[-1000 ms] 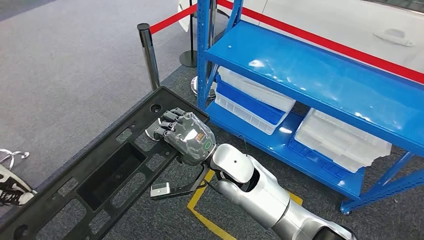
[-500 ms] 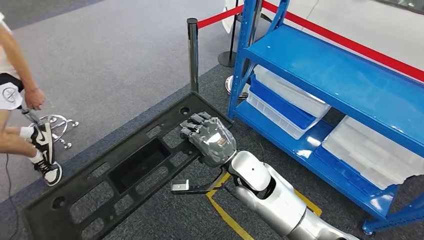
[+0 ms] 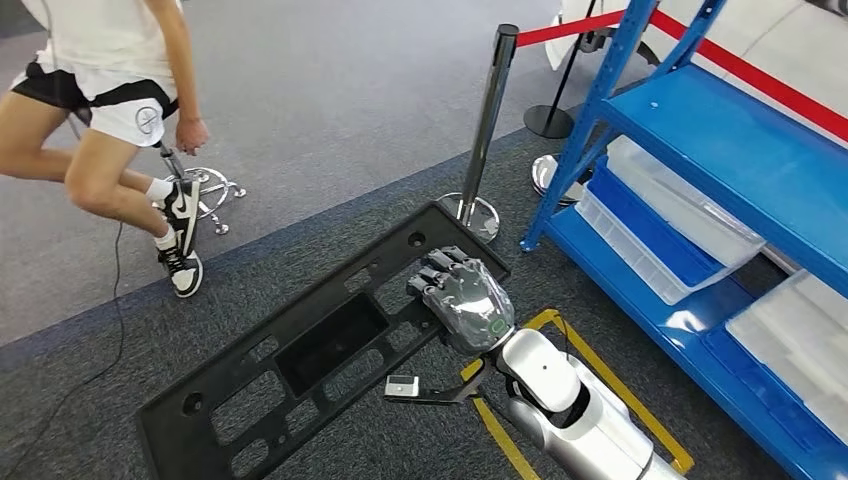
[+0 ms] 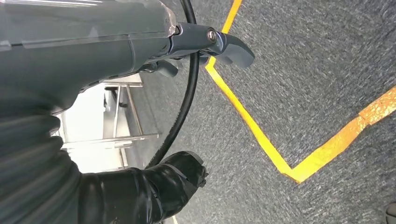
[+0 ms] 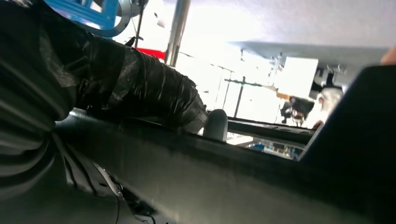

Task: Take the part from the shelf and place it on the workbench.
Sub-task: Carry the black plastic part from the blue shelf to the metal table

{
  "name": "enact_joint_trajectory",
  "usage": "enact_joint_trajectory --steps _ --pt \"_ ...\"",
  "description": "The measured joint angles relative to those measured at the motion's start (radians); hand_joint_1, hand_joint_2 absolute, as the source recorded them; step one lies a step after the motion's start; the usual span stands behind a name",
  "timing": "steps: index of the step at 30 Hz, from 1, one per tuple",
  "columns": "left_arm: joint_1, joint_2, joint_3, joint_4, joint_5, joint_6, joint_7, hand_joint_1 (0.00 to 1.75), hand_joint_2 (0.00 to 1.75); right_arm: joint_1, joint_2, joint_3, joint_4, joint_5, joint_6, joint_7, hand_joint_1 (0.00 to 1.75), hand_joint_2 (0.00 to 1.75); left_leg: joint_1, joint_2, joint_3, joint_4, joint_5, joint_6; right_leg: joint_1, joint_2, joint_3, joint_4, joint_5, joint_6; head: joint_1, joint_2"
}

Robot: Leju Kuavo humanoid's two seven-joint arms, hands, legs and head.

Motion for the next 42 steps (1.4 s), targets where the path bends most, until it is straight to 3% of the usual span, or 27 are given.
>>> enact_joint_trajectory --steps 1,2,4,5,7,8,9,11,12,14,16,17,19,21,23,25,27,29,31,32,33,34,36,38,40,41,42 --pt "0.001 -0.003 -0.007 0.0 -0.005 -0.002 0.003 0.0 1.75 0.021 -0.016 -0.01 -0.009 0.006 -0.002 0.003 1.75 1.75 -0.005 -0.016 -0.005 0.0 0.004 0.003 0.003 0.006 -0.011 0.034 -0.009 -0.006 0.0 0.0" --pt "0.002 -0.005 -0.015 0.001 -0.009 -0.004 0.006 0.0 1.75 0.04 -0.031 -0.022 -0.019 0.012 -0.003 0.004 1.75 1.75 -0.009 -0.033 -0.009 0.0 0.008 0.006 0.008 0.01 -0.005 0.031 0.001 -0.014 0.0 0.0" --pt "0.004 -0.009 -0.027 0.002 -0.015 -0.009 0.011 0.0 1.75 0.07 -0.055 -0.043 -0.038 0.021 -0.003 0.003 1.75 1.75 -0.014 -0.064 -0.012 0.0 0.014 0.007 0.019 0.031 0.058 -0.079 0.062 -0.033 0.0 0.0" --pt "0.004 -0.012 -0.031 0.003 -0.016 -0.01 0.011 0.0 1.75 0.079 -0.066 -0.052 -0.047 0.024 -0.004 0.003 1.75 1.75 -0.016 -0.075 -0.014 0.0 0.017 0.005 0.023 0.058 0.093 -0.147 0.087 -0.043 0.0 0.0" --pt "0.003 -0.016 -0.037 0.004 -0.018 -0.011 0.012 0.0 1.75 0.091 -0.081 -0.065 -0.061 0.026 -0.005 0.003 1.75 1.75 -0.012 -0.096 -0.023 0.0 0.025 -0.001 0.029 0.097 0.13 -0.228 0.112 -0.054 0.001 0.0" --pt "0.003 -0.017 -0.041 0.004 -0.018 -0.012 0.012 0.0 1.75 0.095 -0.086 -0.07 -0.067 0.027 -0.006 0.004 1.75 1.75 -0.01 -0.106 -0.028 -0.001 0.03 -0.007 0.03 0.101 0.131 -0.237 0.111 -0.055 0.002 0.0" --pt "0.003 -0.018 -0.045 0.004 -0.018 -0.013 0.012 0.0 1.75 0.097 -0.088 -0.073 -0.072 0.028 -0.007 0.004 1.75 1.75 -0.009 -0.117 -0.031 -0.004 0.035 -0.013 0.031 0.089 0.132 -0.244 0.116 -0.055 0.003 0.0" --pt "0.004 -0.018 -0.05 0.005 -0.018 -0.015 0.012 0.0 1.75 0.101 -0.089 -0.077 -0.081 0.029 -0.007 0.004 1.75 1.75 -0.012 -0.098 -0.038 0.008 0.025 -0.021 0.026 0.061 0.141 -0.26 0.125 -0.056 0.002 0.0" --pt "0.004 -0.018 -0.052 0.006 -0.018 -0.015 0.012 0.0 1.75 0.103 -0.089 -0.079 -0.085 0.029 -0.008 0.003 1.75 1.75 -0.015 -0.072 -0.051 0.038 0.004 -0.025 0.023 0.045 0.146 -0.269 0.13 -0.058 0.002 0.0" --pt "0.002 -0.018 -0.053 0.006 -0.018 -0.015 0.012 0.0 1.75 0.109 -0.091 -0.082 -0.089 0.029 -0.008 0.003 1.75 1.75 -0.013 -0.018 -0.101 0.149 -0.063 -0.035 0.022 0.014 0.146 -0.274 0.133 -0.06 0.0 0.0" --pt "0.002 -0.018 -0.054 0.006 -0.018 -0.015 0.012 0.0 1.75 0.114 -0.092 -0.084 -0.09 0.029 -0.008 0.004 1.75 1.75 -0.007 -0.002 -0.144 0.253 -0.105 -0.045 0.023 -0.018 0.14 -0.27 0.133 -0.06 0.0 0.0" --pt "0.003 -0.018 -0.054 0.006 -0.018 -0.015 0.012 0.0 1.75 0.115 -0.093 -0.085 -0.09 0.03 -0.008 0.004 1.75 1.75 -0.005 0.001 -0.143 0.261 -0.101 -0.049 0.022 -0.033 0.136 -0.268 0.133 -0.06 0.001 0.0" --pt "0.004 -0.018 -0.054 0.006 -0.019 -0.015 0.014 0.0 1.75 0.117 -0.093 -0.085 -0.09 0.03 -0.008 0.004 1.75 1.75 -0.004 0.017 -0.078 0.16 -0.051 -0.051 0.022 -0.06 0.131 -0.26 0.131 -0.057 0.0 0.0" --pt "0.002 -0.017 -0.054 0.006 -0.02 -0.02 0.014 0.0 1.75 0.12 -0.094 -0.087 -0.093 0.032 -0.008 0.004 1.75 1.75 -0.011 0.048 -0.004 0.034 -0.017 -0.037 0.024 -0.084 0.129 -0.253 0.127 -0.05 0.001 0.0" --pt "0.002 -0.013 -0.056 0.006 -0.022 -0.035 0.009 0.0 1.75 0.123 -0.096 -0.089 -0.095 0.039 -0.006 0.005 1.75 1.75 -0.018 0.055 0.015 -0.008 -0.013 -0.02 0.026 -0.102 0.128 -0.25 0.126 -0.04 0.001 0.0" --pt "0.007 -0.006 -0.059 0.006 -0.024 -0.05 0.002 0.0 1.75 0.126 -0.099 -0.09 -0.1 0.046 -0.004 0.007 1.75 1.75 -0.017 0.036 0.013 -0.016 -0.002 -0.007 0.024 -0.11 0.13 -0.249 0.125 -0.028 0.001 0.0" --pt "0.01 -0.002 -0.061 0.006 -0.024 -0.056 -0.004 0.0 1.75 0.128 -0.101 -0.092 -0.106 0.05 -0.001 0.009 1.75 1.75 -0.011 0.018 0.013 -0.029 0.01 0.006 0.019 -0.071 0.12 -0.219 0.097 -0.017 0.002 0.0" --pt "0.008 0.002 -0.061 0.006 -0.02 -0.049 -0.006 0.0 1.75 0.127 -0.104 -0.094 -0.108 0.051 0.007 0.007 1.75 1.75 -0.009 0.0 0.009 -0.033 0.02 0.014 0.012 -0.015 0.078 -0.116 0.028 -0.011 0.002 0.0" --pt "0.007 0.005 -0.061 0.006 -0.009 -0.032 -0.01 0.0 1.75 0.118 -0.103 -0.092 -0.105 0.05 0.024 -0.001 1.75 1.75 -0.009 -0.024 -0.002 -0.031 0.026 0.015 0.007 0.004 0.03 -0.002 -0.023 -0.007 0.002 0.0" --pt "0.007 0.007 -0.061 0.006 0.001 -0.021 -0.014 0.0 1.75 0.11 -0.1 -0.09 -0.102 0.048 0.033 -0.009 1.75 1.75 -0.009 -0.037 -0.007 -0.028 0.029 0.013 0.004 0.006 0.025 0.016 -0.022 -0.006 0.002 0.0" --pt "0.008 0.008 -0.058 0.006 0.018 -0.012 -0.018 0.0 1.75 0.098 -0.094 -0.087 -0.097 0.044 0.043 -0.021 1.75 1.75 -0.009 -0.05 -0.012 -0.025 0.031 0.011 0.0 0.008 0.039 -0.005 -0.002 -0.005 0.002 0.0" --pt "0.008 0.009 -0.052 0.006 0.047 -0.003 -0.022 0.0 1.75 0.081 -0.085 -0.081 -0.091 0.037 0.053 -0.042 1.75 1.75 -0.008 -0.064 -0.015 -0.021 0.034 0.008 -0.004 0.015 0.07 -0.06 0.03 -0.004 0.002 0.0" --pt "0.007 0.01 -0.019 0.006 0.13 0.015 -0.026 0.0 1.75 0.032 -0.043 -0.058 -0.059 0.022 0.071 -0.096 1.75 1.75 -0.006 -0.086 -0.023 -0.014 0.038 -0.002 -0.011 0.058 0.136 -0.186 0.076 -0.005 0.002 0.0" --pt "0.005 0.011 0.03 0.006 0.206 0.03 -0.028 0.0 1.75 -0.019 0.022 -0.02 -0.005 0.016 0.077 -0.134 1.75 1.75 -0.005 -0.102 -0.034 -0.012 0.047 -0.017 -0.008 0.083 0.159 -0.24 0.087 -0.007 0.002 0.0" --pt "0.007 0.012 0.076 0.006 0.26 0.045 -0.033 0.0 1.75 -0.056 0.091 0.019 0.049 0.008 0.073 -0.148 1.75 1.75 -0.001 -0.121 -0.042 -0.016 0.057 -0.034 -0.002 0.063 0.155 -0.243 0.093 -0.017 0.002 0.0" --pt "0.01 0.012 0.098 0.005 0.288 0.054 -0.035 0.0 1.75 -0.076 0.124 0.037 0.075 0.002 0.07 -0.153 1.75 1.75 0.001 -0.116 -0.047 -0.012 0.055 -0.039 -0.002 0.05 0.155 -0.246 0.098 -0.025 0.002 0.0" --pt "0.012 0.012 0.121 0.005 0.315 0.063 -0.037 0.0 1.75 -0.097 0.154 0.057 0.098 -0.004 0.066 -0.157 1.75 1.75 0.0 -0.096 -0.057 0.004 0.044 -0.043 -0.001 0.037 0.154 -0.25 0.103 -0.034 0.0 0.0"
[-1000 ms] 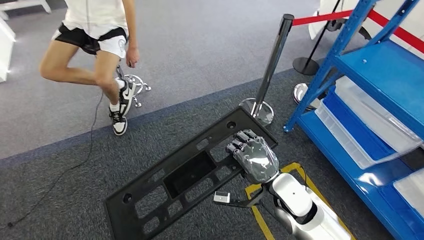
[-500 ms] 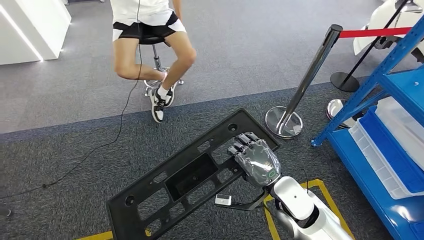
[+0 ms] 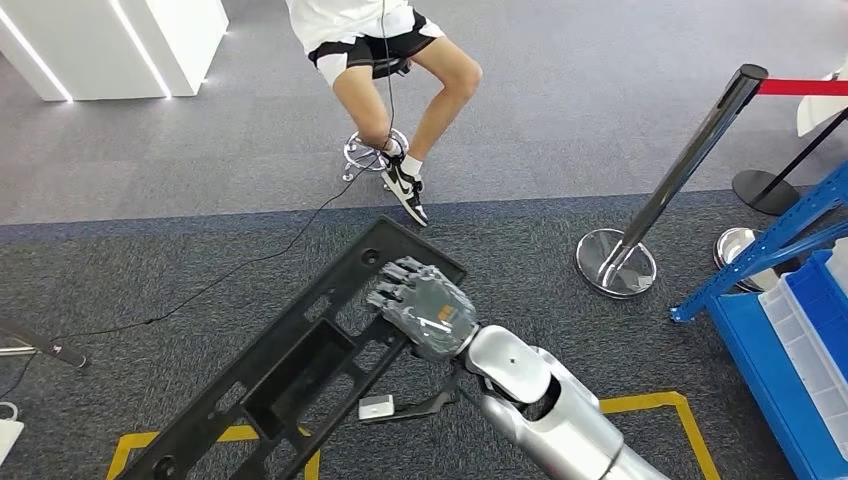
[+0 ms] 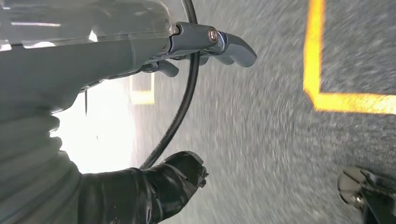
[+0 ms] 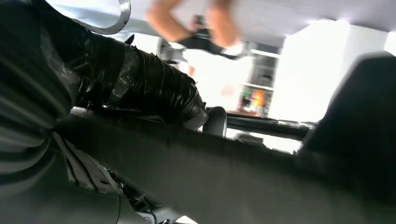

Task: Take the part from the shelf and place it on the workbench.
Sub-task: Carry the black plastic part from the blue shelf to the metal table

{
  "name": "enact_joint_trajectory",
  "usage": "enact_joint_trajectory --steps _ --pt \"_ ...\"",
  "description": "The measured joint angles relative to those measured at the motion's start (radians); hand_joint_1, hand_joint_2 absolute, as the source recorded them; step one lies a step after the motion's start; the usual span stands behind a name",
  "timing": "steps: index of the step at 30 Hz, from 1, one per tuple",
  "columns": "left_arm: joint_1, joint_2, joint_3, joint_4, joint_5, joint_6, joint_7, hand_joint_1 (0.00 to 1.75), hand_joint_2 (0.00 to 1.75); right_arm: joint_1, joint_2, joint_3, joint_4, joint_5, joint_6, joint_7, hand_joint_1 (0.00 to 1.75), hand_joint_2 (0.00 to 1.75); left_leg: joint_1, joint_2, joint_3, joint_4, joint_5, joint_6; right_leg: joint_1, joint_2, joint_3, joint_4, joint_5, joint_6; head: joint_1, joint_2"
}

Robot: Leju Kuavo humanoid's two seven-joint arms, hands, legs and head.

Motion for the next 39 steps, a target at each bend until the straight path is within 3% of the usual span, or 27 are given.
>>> enact_joint_trajectory --steps 3,5,6,7,9,11,12,13,14,16,18,19,20,21,23,25,27,28,29,31,33,35,36,37,39 --pt "0.0 0.0 0.07 0.0 0.073 0.022 -0.005 0.0 1.75 -0.043 0.07 0.057 0.054 -0.022 -0.012 -0.008 1.75 1.75 -0.004 0.079 -0.068 0.15 -0.089 -0.006 0.008 -0.045 -0.005 -0.006 0.008 -0.017 -0.005 0.0" --pt "-0.002 0.0 0.117 0.0 0.118 0.037 -0.029 0.0 1.75 -0.063 0.109 0.09 0.096 -0.035 -0.014 -0.013 1.75 1.75 -0.004 0.091 -0.103 0.242 -0.126 -0.009 0.014 -0.078 -0.011 -0.004 0.008 -0.021 -0.005 0.0" --pt "-0.003 0.0 0.142 0.0 0.137 0.048 -0.049 0.0 1.75 -0.075 0.131 0.109 0.118 -0.041 -0.013 -0.016 1.75 1.75 -0.004 0.096 -0.095 0.24 -0.119 -0.008 0.017 -0.094 -0.014 -0.003 0.007 -0.022 -0.005 0.0" --pt "-0.003 0.0 0.166 0.0 0.152 0.061 -0.067 0.0 1.75 -0.086 0.153 0.128 0.139 -0.049 -0.012 -0.02 1.75 1.75 -0.005 0.104 -0.068 0.202 -0.098 -0.006 0.018 -0.109 -0.015 -0.002 0.007 -0.022 -0.005 0.0" --pt "-0.005 0.0 0.202 -0.001 0.167 0.08 -0.082 0.0 1.75 -0.11 0.195 0.161 0.17 -0.069 -0.006 -0.031 1.75 1.75 -0.011 0.153 0.015 0.069 -0.055 0.002 0.025 -0.135 -0.014 0.0 0.004 -0.02 -0.005 0.0" --pt "-0.009 0.0 0.226 -0.001 0.178 0.073 -0.08 0.0 1.75 -0.13 0.232 0.191 0.195 -0.089 -0.001 -0.046 1.75 1.75 -0.02 0.189 0.057 -0.009 -0.043 0.015 0.033 -0.157 -0.012 0.002 0.0 -0.016 -0.004 0.0" --pt "-0.01 0.0 0.237 -0.001 0.184 0.06 -0.08 0.0 1.75 -0.138 0.251 0.207 0.208 -0.099 0.003 -0.053 1.75 1.75 -0.024 0.188 0.057 -0.017 -0.045 0.02 0.035 -0.169 -0.011 0.002 -0.002 -0.013 -0.003 0.0" --pt "-0.01 0.0 0.247 -0.001 0.188 0.044 -0.081 0.0 1.75 -0.148 0.27 0.221 0.22 -0.108 0.009 -0.057 1.75 1.75 -0.023 0.172 0.055 -0.019 -0.042 0.026 0.036 -0.181 -0.01 0.003 -0.004 -0.009 -0.002 0.0" --pt "-0.01 -0.001 0.255 -0.001 0.189 0.03 -0.083 0.0 1.75 -0.16 0.29 0.231 0.229 -0.12 0.019 -0.06 1.75 1.75 -0.02 0.158 0.054 -0.021 -0.04 0.03 0.034 -0.177 -0.009 0.008 -0.009 -0.004 -0.002 0.0" --pt "-0.013 -0.004 0.265 -0.001 0.189 0.009 -0.087 0.0 1.75 -0.194 0.322 0.243 0.239 -0.144 0.046 -0.06 1.75 1.75 -0.015 0.133 0.054 -0.026 -0.034 0.041 0.028 -0.122 -0.029 0.061 -0.047 0.006 -0.002 0.0" --pt "-0.018 -0.006 0.272 -0.001 0.189 0.002 -0.089 0.0 1.75 -0.224 0.335 0.248 0.243 -0.162 0.068 -0.058 1.75 1.75 -0.013 0.106 0.052 -0.026 -0.03 0.049 0.022 -0.053 -0.085 0.188 -0.113 0.011 -0.002 0.0" --pt "-0.02 -0.006 0.275 -0.001 0.189 0.0 -0.09 0.0 1.75 -0.232 0.336 0.25 0.245 -0.167 0.074 -0.058 1.75 1.75 -0.013 0.09 0.051 -0.026 -0.029 0.052 0.021 -0.039 -0.117 0.254 -0.138 0.011 -0.002 0.0" --pt "-0.021 -0.006 0.276 -0.001 0.189 0.0 -0.091 0.0 1.75 -0.236 0.336 0.251 0.248 -0.17 0.077 -0.058 1.75 1.75 -0.013 0.072 0.05 -0.026 -0.028 0.052 0.021 -0.033 -0.137 0.294 -0.144 0.011 -0.002 0.0" --pt "-0.021 -0.006 0.277 -0.001 0.189 0.0 -0.091 0.0 1.75 -0.238 0.337 0.251 0.251 -0.171 0.078 -0.058 1.75 1.75 -0.013 0.054 0.05 -0.025 -0.027 0.052 0.022 -0.029 -0.141 0.296 -0.131 0.009 -0.002 0.0" --pt "-0.021 -0.007 0.279 -0.001 0.19 -0.007 -0.093 0.0 1.75 -0.247 0.341 0.253 0.253 -0.174 0.08 -0.059 1.75 1.75 -0.013 0.022 0.052 -0.024 -0.025 0.051 0.023 -0.009 -0.095 0.187 -0.055 -0.001 -0.002 0.0" --pt "-0.022 -0.01 0.28 -0.001 0.192 -0.022 -0.096 0.0 1.75 -0.262 0.344 0.255 0.253 -0.183 0.09 -0.061 1.75 1.75 -0.013 -0.004 0.049 -0.021 -0.023 0.045 0.023 0.041 -0.038 0.055 0.002 -0.014 -0.002 0.0" --pt "-0.023 -0.011 0.281 -0.001 0.19 -0.037 -0.092 0.0 1.75 -0.276 0.345 0.257 0.252 -0.195 0.106 -0.063 1.75 1.75 -0.007 -0.026 0.04 -0.022 -0.018 0.033 0.024 0.065 -0.021 0.008 0.01 -0.02 -0.001 0.0" --pt "-0.022 -0.011 0.281 -0.001 0.187 -0.044 -0.086 0.0 1.75 -0.282 0.345 0.257 0.25 -0.2 0.114 -0.063 1.75 1.75 -0.004 -0.038 0.036 -0.024 -0.014 0.026 0.025 0.055 -0.019 0.0 0.012 -0.021 -0.001 0.0" --pt "-0.021 -0.011 0.281 -0.001 0.182 -0.049 -0.078 0.0 1.75 -0.286 0.346 0.257 0.249 -0.204 0.12 -0.062 1.75 1.75 -0.003 -0.039 0.033 -0.024 -0.014 0.021 0.024 0.042 -0.016 -0.008 0.016 -0.022 -0.001 0.0" --pt "-0.022 -0.011 0.281 -0.001 0.173 -0.055 -0.066 0.0 1.75 -0.293 0.347 0.259 0.248 -0.21 0.126 -0.059 1.75 1.75 -0.006 0.003 0.014 0.011 -0.037 0.015 0.017 0.013 -0.004 -0.03 0.026 -0.028 -0.003 0.0" --pt "-0.024 -0.011 0.28 -0.001 0.163 -0.057 -0.061 0.0 1.75 -0.298 0.344 0.26 0.249 -0.213 0.127 -0.057 1.75 1.75 -0.004 0.066 -0.037 0.115 -0.092 0.007 0.016 -0.019 0.001 -0.04 0.03 -0.032 -0.005 0.0" --pt "-0.025 -0.011 0.277 -0.001 0.15 -0.061 -0.06 0.0 1.75 -0.299 0.336 0.26 0.252 -0.216 0.126 -0.055 1.75 1.75 0.005 0.09 -0.088 0.218 -0.128 -0.006 0.017 -0.055 0.0 -0.038 0.027 -0.031 -0.005 0.0" --pt "-0.024 -0.009 0.274 -0.001 0.143 -0.062 -0.059 0.0 1.75 -0.299 0.332 0.26 0.254 -0.218 0.125 -0.054 1.75 1.75 0.009 0.096 -0.091 0.226 -0.122 -0.012 0.016 -0.072 -0.001 -0.035 0.023 -0.029 -0.005 0.0" --pt "-0.024 -0.007 0.273 -0.001 0.138 -0.063 -0.059 0.0 1.75 -0.299 0.328 0.26 0.255 -0.218 0.125 -0.053 1.75 1.75 0.013 0.103 -0.073 0.195 -0.099 -0.018 0.015 -0.087 -0.002 -0.031 0.019 -0.025 -0.006 0.0" --pt "-0.022 -0.004 0.27 -0.001 0.132 -0.064 -0.058 0.0 1.75 -0.3 0.323 0.26 0.256 -0.219 0.125 -0.053 1.75 1.75 0.015 0.134 -0.003 0.071 -0.048 -0.025 0.012 -0.112 -0.004 -0.017 0.008 -0.013 -0.006 0.0"
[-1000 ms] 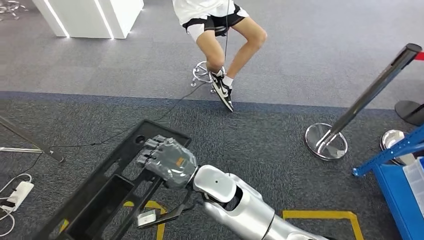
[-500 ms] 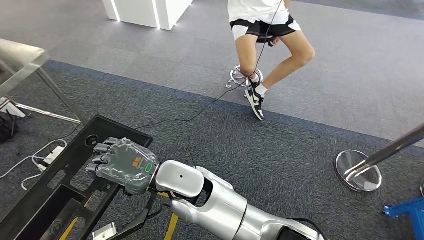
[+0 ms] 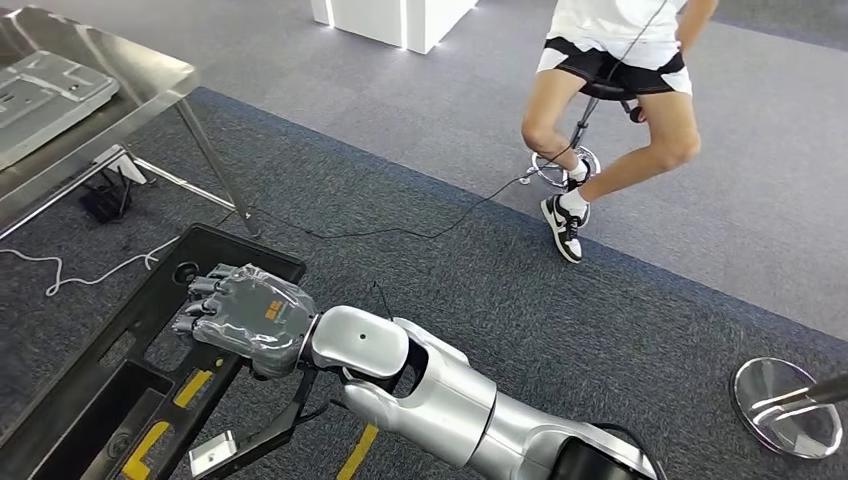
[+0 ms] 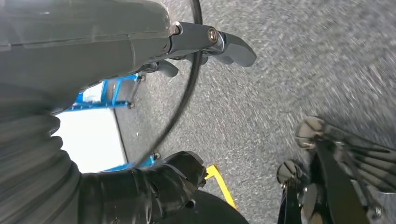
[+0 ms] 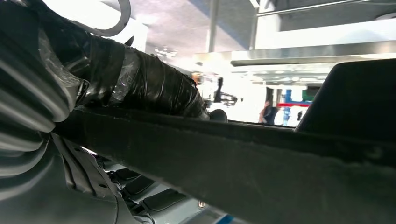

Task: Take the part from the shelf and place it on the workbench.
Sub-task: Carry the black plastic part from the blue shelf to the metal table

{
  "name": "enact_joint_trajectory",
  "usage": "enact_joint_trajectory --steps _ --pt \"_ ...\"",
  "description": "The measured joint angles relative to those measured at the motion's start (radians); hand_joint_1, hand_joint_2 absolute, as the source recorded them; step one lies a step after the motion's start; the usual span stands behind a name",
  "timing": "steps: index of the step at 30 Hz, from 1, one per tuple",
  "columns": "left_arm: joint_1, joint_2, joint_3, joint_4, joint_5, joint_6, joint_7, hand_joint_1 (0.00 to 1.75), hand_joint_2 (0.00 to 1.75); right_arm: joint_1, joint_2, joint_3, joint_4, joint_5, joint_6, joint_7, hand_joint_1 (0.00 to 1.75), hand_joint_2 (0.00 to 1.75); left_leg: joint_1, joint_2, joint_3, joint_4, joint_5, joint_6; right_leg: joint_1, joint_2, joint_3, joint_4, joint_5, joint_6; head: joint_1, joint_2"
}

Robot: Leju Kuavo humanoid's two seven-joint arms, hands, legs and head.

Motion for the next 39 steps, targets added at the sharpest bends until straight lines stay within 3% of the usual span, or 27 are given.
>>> enact_joint_trajectory --steps 2,5,6,8,10,11,12,13,14,16,18,20,22,24,26,27,28,29,31,33,35,36,38,39 --pt "-0.001 0.001 -0.003 0.0 -0.002 -0.001 0.0 0.0 1.75 -0.003 -0.003 0.0 0.0 0.0 0.0 0.0 1.75 1.75 -0.005 0.02 0.039 -0.074 0.014 0.007 0.003 -0.018 -0.002 0.013 -0.011 0.013 0.0 0.0" --pt "0.0 0.001 -0.006 0.0 -0.004 -0.002 0.0 0.0 1.75 -0.006 -0.005 0.0 0.0 0.0 0.0 0.003 1.75 1.75 -0.009 -0.002 0.035 -0.077 0.011 0.029 0.004 -0.034 0.002 0.018 -0.019 0.03 0.001 0.0" --pt "0.001 0.001 -0.008 0.0 -0.006 0.0 0.0 0.0 1.75 -0.007 -0.006 0.0 0.0 0.0 -0.001 0.008 1.75 1.75 -0.009 -0.011 0.036 -0.079 0.012 0.036 0.001 -0.023 0.001 0.026 -0.027 0.035 0.001 0.0" --pt "-0.002 0.003 -0.016 0.0 -0.015 0.005 -0.003 0.0 1.75 -0.008 -0.01 0.0 -0.001 0.001 -0.001 0.018 1.75 1.75 -0.007 -0.029 0.038 -0.083 0.015 0.049 -0.005 0.027 -0.028 0.094 -0.072 0.042 0.002 0.0" --pt "-0.004 0.005 -0.023 0.0 -0.024 0.01 -0.006 0.0 1.75 -0.007 -0.023 0.0 -0.001 0.003 -0.002 0.028 1.75 1.75 -0.01 -0.051 0.036 -0.083 0.016 0.056 -0.006 0.068 -0.093 0.226 -0.133 0.042 0.002 0.0" --pt "-0.004 0.006 -0.026 0.0 -0.029 0.012 -0.009 0.0 1.75 -0.006 -0.032 0.0 -0.001 0.004 -0.002 0.032 1.75 1.75 -0.012 -0.065 0.035 -0.083 0.017 0.058 -0.005 0.076 -0.123 0.28 -0.148 0.04 0.002 0.0" --pt "-0.003 0.008 -0.03 0.0 -0.035 0.012 -0.01 0.0 1.75 -0.005 -0.041 0.0 -0.001 0.006 -0.002 0.035 1.75 1.75 -0.014 -0.08 0.035 -0.083 0.017 0.059 -0.005 0.08 -0.14 0.305 -0.144 0.037 0.002 0.0" --pt "-0.003 0.009 -0.035 0.0 -0.041 0.012 -0.011 0.0 1.75 -0.004 -0.049 -0.001 -0.003 0.009 -0.002 0.039 1.75 1.75 -0.016 -0.096 0.036 -0.083 0.017 0.06 -0.003 0.084 -0.138 0.289 -0.12 0.032 0.002 0.0" --pt "-0.002 0.01 -0.041 0.0 -0.047 0.012 -0.012 0.0 1.75 -0.005 -0.058 -0.002 -0.005 0.013 -0.003 0.043 1.75 1.75 -0.018 -0.111 0.037 -0.083 0.018 0.06 -0.001 0.094 -0.118 0.236 -0.081 0.024 0.002 0.0" --pt "-0.001 0.01 -0.05 0.0 -0.058 0.008 -0.012 0.0 1.75 -0.006 -0.075 -0.008 -0.014 0.018 -0.004 0.052 1.75 1.75 -0.018 -0.139 0.036 -0.082 0.019 0.058 0.003 0.141 -0.059 0.097 -0.015 0.006 0.001 0.0" --pt "0.0 0.01 -0.06 0.0 -0.066 0.003 -0.012 0.0 1.75 -0.007 -0.095 -0.016 -0.023 0.021 -0.006 0.057 1.75 1.75 -0.012 -0.161 0.032 -0.084 0.022 0.05 0.007 0.171 -0.03 0.028 0.002 -0.005 0.003 0.0" --pt "0.004 0.011 -0.07 0.0 -0.075 -0.003 -0.012 0.0 1.75 -0.007 -0.109 -0.025 -0.033 0.029 -0.007 0.065 1.75 1.75 -0.008 -0.179 0.028 -0.089 0.026 0.039 0.007 0.153 -0.022 0.014 0.004 -0.007 0.005 0.0" --pt "0.007 0.013 -0.079 0.0 -0.086 -0.008 -0.012 0.0 1.75 -0.006 -0.119 -0.035 -0.043 0.039 -0.008 0.074 1.75 1.75 -0.013 -0.138 0.02 -0.071 0.014 0.032 0.001 0.126 -0.005 -0.01 0.01 -0.009 0.002 0.0" --pt "0.006 0.014 -0.091 0.0 -0.096 -0.011 -0.012 0.0 1.75 -0.006 -0.134 -0.045 -0.051 0.045 -0.012 0.081 1.75 1.75 -0.015 -0.068 -0.02 0.015 -0.03 0.027 -0.002 0.095 0.012 -0.027 0.013 -0.009 -0.001 0.0" --pt "0.005 0.014 -0.101 0.0 -0.105 -0.012 -0.011 0.0 1.75 -0.001 -0.153 -0.053 -0.057 0.051 -0.014 0.088 1.75 1.75 -0.009 -0.042 -0.084 0.134 -0.076 0.017 -0.002 0.06 0.019 -0.028 0.005 -0.008 -0.002 0.0" --pt "0.005 0.015 -0.106 0.0 -0.108 -0.012 -0.011 0.0 1.75 0.004 -0.161 -0.055 -0.058 0.054 -0.014 0.089 1.75 1.75 -0.006 -0.038 -0.104 0.166 -0.079 0.012 -0.002 0.043 0.022 -0.027 -0.001 -0.006 -0.002 0.0" --pt "0.006 0.016 -0.111 0.0 -0.112 -0.011 -0.01 0.0 1.75 0.008 -0.168 -0.058 -0.059 0.058 -0.014 0.09 1.75 1.75 -0.003 -0.033 -0.104 0.16 -0.062 0.008 -0.003 0.027 0.027 -0.025 -0.007 -0.003 -0.002 0.0" --pt "0.008 0.018 -0.116 0.0 -0.116 -0.01 -0.009 0.0 1.75 0.012 -0.175 -0.061 -0.06 0.063 -0.015 0.091 1.75 1.75 0.0 -0.025 -0.083 0.116 -0.03 0.004 -0.005 0.013 0.033 -0.023 -0.015 0.001 -0.002 0.0" --pt "0.011 0.021 -0.124 0.0 -0.124 -0.006 -0.008 0.0 1.75 0.017 -0.188 -0.068 -0.065 0.071 -0.017 0.097 1.75 1.75 -0.005 0.021 -0.018 -0.013 0.026 0.001 -0.005 -0.012 0.046 -0.015 -0.034 0.015 -0.003 0.0" --pt "0.01 0.021 -0.132 0.0 -0.128 -0.003 -0.007 0.0 1.75 0.02 -0.2 -0.074 -0.07 0.077 -0.021 0.104 1.75 1.75 -0.012 0.05 0.014 -0.074 0.031 0.015 0.003 -0.035 0.055 -0.008 -0.052 0.029 -0.003 0.0" --pt "0.01 0.021 -0.141 0.0 -0.13 -0.003 -0.008 0.0 1.75 0.02 -0.21 -0.08 -0.074 0.085 -0.024 0.108 1.75 1.75 -0.014 0.028 0.017 -0.074 0.019 0.036 0.005 -0.05 0.066 -0.002 -0.059 0.039 -0.002 0.0" --pt "0.011 0.022 -0.144 0.0 -0.131 -0.003 -0.009 0.0 1.75 0.02 -0.215 -0.083 -0.077 0.089 -0.024 0.108 1.75 1.75 -0.014 0.014 0.021 -0.076 0.015 0.042 0.002 -0.042 0.066 0.009 -0.06 0.043 -0.001 0.0" --pt "0.01 0.023 -0.146 0.0 -0.132 -0.003 -0.013 0.0 1.75 0.016 -0.223 -0.087 -0.081 0.096 -0.026 0.109 1.75 1.75 -0.013 -0.011 0.037 -0.08 0.008 0.056 -0.008 0.014 0.032 0.079 -0.073 0.048 -0.001 0.0" --pt "0.009 0.023 -0.147 0.0 -0.132 -0.004 -0.016 0.0 1.75 0.015 -0.229 -0.088 -0.083 0.098 -0.026 0.11 1.75 1.75 -0.012 -0.023 0.045 -0.082 0.004 0.061 -0.011 0.047 -0.006 0.138 -0.089 0.049 0.0 0.0"
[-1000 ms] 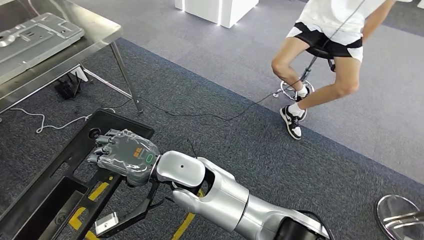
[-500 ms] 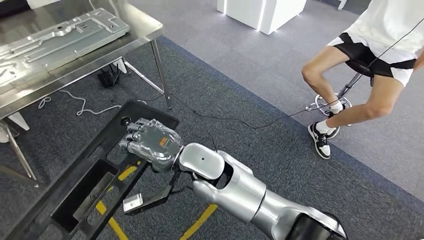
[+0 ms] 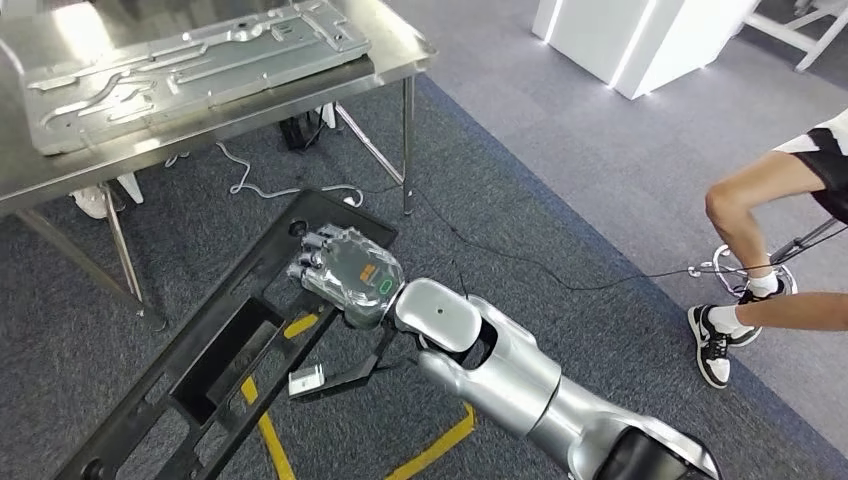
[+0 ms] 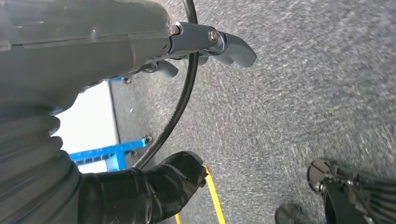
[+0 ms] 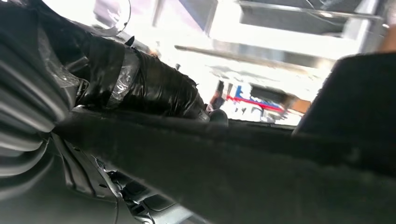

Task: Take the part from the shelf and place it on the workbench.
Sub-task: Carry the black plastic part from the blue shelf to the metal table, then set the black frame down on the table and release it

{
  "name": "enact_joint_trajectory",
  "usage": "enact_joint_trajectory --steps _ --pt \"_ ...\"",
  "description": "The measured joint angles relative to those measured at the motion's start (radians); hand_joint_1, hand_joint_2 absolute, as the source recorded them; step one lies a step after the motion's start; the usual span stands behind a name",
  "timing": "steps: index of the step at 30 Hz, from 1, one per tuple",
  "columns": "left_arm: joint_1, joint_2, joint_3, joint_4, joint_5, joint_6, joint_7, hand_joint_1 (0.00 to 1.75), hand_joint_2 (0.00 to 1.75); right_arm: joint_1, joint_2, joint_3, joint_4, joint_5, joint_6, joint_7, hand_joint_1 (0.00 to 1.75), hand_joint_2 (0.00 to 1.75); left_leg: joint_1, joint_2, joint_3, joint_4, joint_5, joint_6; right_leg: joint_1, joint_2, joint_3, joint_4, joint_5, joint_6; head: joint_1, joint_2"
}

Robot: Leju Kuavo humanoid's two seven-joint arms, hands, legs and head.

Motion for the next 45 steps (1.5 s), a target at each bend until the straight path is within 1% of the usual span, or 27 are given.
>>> enact_joint_trajectory --steps 1,3,4,5,7,9,10,12,13,16,18,19,20,21,23,24,25,28,30,33,35,36,39,40,41,43,45 --pt "-0.001 0.0 -0.001 0.0 0.0 -0.001 -0.002 0.0 1.75 -0.001 -0.007 -0.001 -0.001 0.002 -0.001 0.002 1.75 1.75 0.0 -0.014 0.006 0.0 -0.005 0.004 -0.001 0.022 -0.045 0.067 -0.023 0.001 0.0 0.0" --pt "-0.003 0.0 -0.003 0.0 0.0 -0.002 -0.006 0.0 1.75 0.0 -0.02 -0.002 -0.001 0.005 0.0 0.006 1.75 1.75 -0.002 -0.048 0.02 0.0 -0.015 0.009 0.001 0.032 -0.127 0.158 -0.061 0.0 0.0 0.0" --pt "-0.003 0.0 -0.004 0.0 0.0 -0.002 -0.006 0.0 1.75 0.0 -0.024 -0.002 0.0 0.007 0.0 0.008 1.75 1.75 -0.004 -0.065 0.029 0.0 -0.021 0.009 0.004 0.034 -0.15 0.161 -0.06 -0.004 0.0 0.0" --pt "-0.002 0.0 -0.005 0.0 0.0 -0.003 -0.007 0.0 1.75 -0.001 -0.028 -0.002 0.0 0.009 0.0 0.01 1.75 1.75 -0.005 -0.082 0.039 0.0 -0.028 0.009 0.006 0.038 -0.155 0.13 -0.035 -0.009 0.0 0.0" --pt "0.002 -0.001 -0.005 0.0 0.002 -0.005 -0.008 0.0 1.75 -0.006 -0.035 -0.002 -0.001 0.011 0.001 0.01 1.75 1.75 -0.005 -0.112 0.056 -0.001 -0.041 0.006 0.013 0.076 -0.136 0.002 0.074 -0.027 0.0 0.0" --pt "0.003 -0.003 -0.005 0.001 0.005 -0.008 -0.008 0.0 1.75 -0.012 -0.042 -0.002 -0.001 0.011 0.004 0.011 1.75 1.75 -0.001 -0.139 0.064 -0.006 -0.051 -0.001 0.017 0.121 -0.115 -0.096 0.15 -0.044 0.0 0.0" --pt "0.003 -0.004 -0.005 0.001 0.007 -0.009 -0.008 0.0 1.75 -0.015 -0.046 -0.003 -0.001 0.012 0.005 0.011 1.75 1.75 0.001 -0.15 0.067 -0.008 -0.052 -0.006 0.02 0.129 -0.109 -0.117 0.161 -0.05 0.001 0.0" --pt "0.004 -0.002 -0.005 0.002 0.011 -0.01 -0.006 0.0 1.75 -0.021 -0.049 -0.004 -0.003 0.015 0.008 0.011 1.75 1.75 0.001 -0.158 0.073 -0.005 -0.047 -0.018 0.019 0.107 -0.083 -0.137 0.157 -0.053 0.003 0.0" --pt "0.005 -0.001 -0.005 0.002 0.013 -0.011 -0.005 0.0 1.75 -0.024 -0.05 -0.007 -0.004 0.017 0.009 0.011 1.75 1.75 -0.003 -0.139 0.07 0.013 -0.041 -0.022 0.017 0.093 -0.066 -0.148 0.156 -0.055 0.002 0.0" --pt "0.0 0.001 -0.004 0.002 0.017 -0.012 0.001 0.0 1.75 -0.039 -0.051 -0.011 -0.008 0.02 0.012 0.011 1.75 1.75 -0.009 -0.043 -0.016 0.157 -0.062 -0.036 0.011 0.051 -0.02 -0.167 0.139 -0.061 -0.003 0.0" --pt "-0.004 0.002 -0.004 0.002 0.018 -0.012 0.002 0.0 1.75 -0.042 -0.051 -0.011 -0.008 0.019 0.013 0.011 1.75 1.75 -0.004 -0.02 -0.091 0.25 -0.111 -0.044 0.01 0.025 0.004 -0.168 0.117 -0.058 -0.004 0.0" --pt "-0.003 0.003 -0.004 0.002 0.019 -0.012 0.003 0.0 1.75 -0.042 -0.052 -0.011 -0.008 0.019 0.014 0.011 1.75 1.75 -0.001 -0.016 -0.112 0.26 -0.124 -0.048 0.008 0.014 0.018 -0.168 0.105 -0.055 -0.004 0.0" --pt "0.0 0.004 -0.004 0.002 0.02 -0.011 0.005 0.0 1.75 -0.042 -0.052 -0.011 -0.008 0.019 0.014 0.011 1.75 1.75 0.003 -0.013 -0.116 0.236 -0.115 -0.052 0.006 0.006 0.033 -0.168 0.092 -0.05 -0.004 0.0" --pt "0.003 0.006 -0.004 0.002 0.021 -0.011 0.006 0.0 1.75 -0.043 -0.052 -0.011 -0.008 0.02 0.015 0.011 1.75 1.75 0.007 -0.01 -0.105 0.185 -0.084 -0.057 0.003 0.001 0.048 -0.167 0.08 -0.045 -0.004 0.0" --pt "0.01 0.008 -0.003 0.002 0.024 -0.011 0.01 0.0 1.75 -0.044 -0.053 -0.011 -0.008 0.023 0.018 0.014 1.75 1.75 0.01 0.004 -0.073 0.056 0.013 -0.061 0.0 -0.009 0.068 -0.159 0.054 -0.033 -0.004 0.0" --pt "0.011 0.008 -0.003 0.002 0.024 -0.011 0.011 0.0 1.75 -0.047 -0.053 -0.011 -0.007 0.026 0.021 0.019 1.75 1.75 0.009 0.01 -0.064 0.016 0.045 -0.058 0.001 -0.012 0.072 -0.155 0.042 -0.025 -0.004 0.0" --pt "0.012 0.008 -0.002 0.002 0.025 -0.011 0.012 0.0 1.75 -0.049 -0.053 -0.011 -0.007 0.029 0.024 0.024 1.75 1.75 0.007 0.014 -0.06 -0.006 0.063 -0.052 0.003 -0.014 0.076 -0.151 0.034 -0.017 -0.004 0.0" --pt "0.011 0.008 -0.002 0.002 0.026 -0.01 0.013 0.0 1.75 -0.057 -0.052 -0.011 -0.008 0.037 0.028 0.032 1.75 1.75 0.005 0.004 -0.038 -0.01 0.049 -0.025 0.002 -0.011 0.087 -0.125 0.034 0.005 -0.003 0.0" --pt "0.009 0.008 -0.001 0.002 0.026 -0.009 0.014 0.0 1.75 -0.064 -0.052 -0.011 -0.009 0.038 0.028 0.032 1.75 1.75 0.006 -0.002 -0.013 -0.014 0.037 -0.011 -0.004 0.008 0.041 -0.036 0.03 0.009 -0.002 0.0" --pt "0.003 0.009 -0.001 0.002 0.025 -0.008 0.013 0.0 1.75 -0.066 -0.054 -0.011 -0.008 0.039 0.03 0.032 1.75 1.75 0.003 -0.015 0.017 -0.016 0.011 -0.003 -0.004 0.03 -0.091 0.135 -0.047 0.008 -0.001 0.0" --pt "0.003 0.009 -0.001 0.002 0.025 -0.008 0.011 0.0 1.75 -0.066 -0.057 -0.011 -0.006 0.043 0.033 0.034 1.75 1.75 -0.003 -0.026 0.044 -0.016 -0.011 -0.002 0.0 0.032 -0.135 0.135 -0.075 0.003 -0.001 0.0" --pt "0.003 0.009 -0.001 0.002 0.025 -0.008 0.009 0.0 1.75 -0.066 -0.059 -0.011 -0.005 0.046 0.034 0.037 1.75 1.75 -0.007 -0.03 0.059 -0.016 -0.022 -0.002 0.004 0.033 -0.136 0.095 -0.053 -0.004 -0.001 0.0" --pt "0.006 0.004 -0.001 0.003 0.024 -0.009 0.004 0.0 1.75 -0.07 -0.068 -0.011 0.0 0.049 0.041 0.05 1.75 1.75 -0.014 -0.038 0.102 -0.02 -0.055 -0.008 0.025 0.045 -0.117 -0.074 0.123 -0.046 -0.003 0.0" --pt "0.006 0.003 -0.001 0.004 0.025 -0.009 0.002 0.0 1.75 -0.073 -0.071 -0.011 0.002 0.05 0.044 0.053 1.75 1.75 -0.013 -0.04 0.111 -0.025 -0.062 -0.012 0.031 0.05 -0.11 -0.105 0.165 -0.058 -0.003 0.0" --pt "0.005 0.002 -0.001 0.005 0.025 -0.011 0.0 0.0 1.75 -0.076 -0.074 -0.012 0.003 0.052 0.046 0.056 1.75 1.75 -0.012 -0.042 0.116 -0.025 -0.062 -0.018 0.034 0.054 -0.105 -0.116 0.178 -0.065 -0.003 0.0" --pt "0.003 0.004 -0.001 0.005 0.025 -0.013 -0.003 0.0 1.75 -0.082 -0.076 -0.012 0.004 0.056 0.048 0.061 1.75 1.75 -0.012 -0.04 0.116 -0.005 -0.052 -0.027 0.03 0.053 -0.077 -0.139 0.173 -0.072 -0.001 0.0" --pt "0.002 0.007 -0.001 0.005 0.026 -0.015 -0.003 0.0 1.75 -0.085 -0.075 -0.013 0.005 0.06 0.049 0.067 1.75 1.75 -0.012 -0.03 0.081 0.072 -0.05 -0.034 0.022 0.054 -0.047 -0.157 0.163 -0.08 -0.002 0.0"
